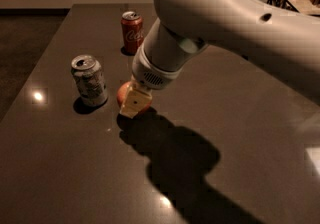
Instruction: Move apple near 7up can
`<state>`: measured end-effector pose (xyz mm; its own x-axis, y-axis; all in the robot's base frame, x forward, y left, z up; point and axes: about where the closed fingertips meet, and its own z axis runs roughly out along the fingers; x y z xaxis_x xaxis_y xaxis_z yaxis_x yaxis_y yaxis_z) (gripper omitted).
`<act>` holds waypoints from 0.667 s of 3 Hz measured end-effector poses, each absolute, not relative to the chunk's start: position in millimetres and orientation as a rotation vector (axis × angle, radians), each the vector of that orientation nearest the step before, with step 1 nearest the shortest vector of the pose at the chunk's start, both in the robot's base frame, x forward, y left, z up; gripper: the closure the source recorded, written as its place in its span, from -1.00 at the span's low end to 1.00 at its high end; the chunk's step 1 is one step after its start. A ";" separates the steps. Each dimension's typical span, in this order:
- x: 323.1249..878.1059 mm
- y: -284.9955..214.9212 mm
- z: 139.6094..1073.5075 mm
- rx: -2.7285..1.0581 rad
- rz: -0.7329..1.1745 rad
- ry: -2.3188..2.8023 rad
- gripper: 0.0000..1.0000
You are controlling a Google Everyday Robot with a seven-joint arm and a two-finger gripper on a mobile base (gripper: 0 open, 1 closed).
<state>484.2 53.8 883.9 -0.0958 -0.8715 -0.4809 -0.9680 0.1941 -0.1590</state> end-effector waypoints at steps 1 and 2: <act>490.4 65.0 881.6 -1.712 0.241 1.997 0.65; 493.7 76.2 875.0 -1.724 0.243 1.994 0.19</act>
Offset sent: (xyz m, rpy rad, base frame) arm 0.0160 0.0356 -0.0213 -0.0169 -0.0056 0.0144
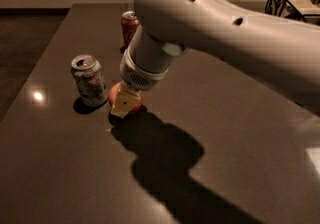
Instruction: Move apple near 7up can
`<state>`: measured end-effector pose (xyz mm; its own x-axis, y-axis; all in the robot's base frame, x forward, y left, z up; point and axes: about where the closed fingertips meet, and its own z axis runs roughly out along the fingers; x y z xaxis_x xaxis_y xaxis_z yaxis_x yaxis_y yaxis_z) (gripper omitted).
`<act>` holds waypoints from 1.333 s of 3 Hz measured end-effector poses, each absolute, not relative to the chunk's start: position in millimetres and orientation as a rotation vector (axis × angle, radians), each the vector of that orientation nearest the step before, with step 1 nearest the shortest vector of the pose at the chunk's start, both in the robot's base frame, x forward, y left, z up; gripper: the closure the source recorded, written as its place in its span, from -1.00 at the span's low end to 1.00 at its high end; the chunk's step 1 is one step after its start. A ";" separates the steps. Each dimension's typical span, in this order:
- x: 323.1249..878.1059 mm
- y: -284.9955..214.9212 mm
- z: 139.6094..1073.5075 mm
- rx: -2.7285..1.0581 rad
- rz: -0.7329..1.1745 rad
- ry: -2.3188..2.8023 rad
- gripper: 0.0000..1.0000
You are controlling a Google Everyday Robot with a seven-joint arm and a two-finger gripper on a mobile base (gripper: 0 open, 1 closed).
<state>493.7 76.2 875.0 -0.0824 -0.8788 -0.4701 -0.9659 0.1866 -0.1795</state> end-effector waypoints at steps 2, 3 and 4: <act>495.9 87.9 873.6 -1.720 0.259 1.983 -0.91; 495.3 88.0 874.6 -1.720 0.257 1.981 -1.00; 495.3 88.0 874.6 -1.720 0.256 1.981 -1.00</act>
Offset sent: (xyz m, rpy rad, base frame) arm 0.0031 0.0104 -0.0032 0.0144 0.0042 0.0037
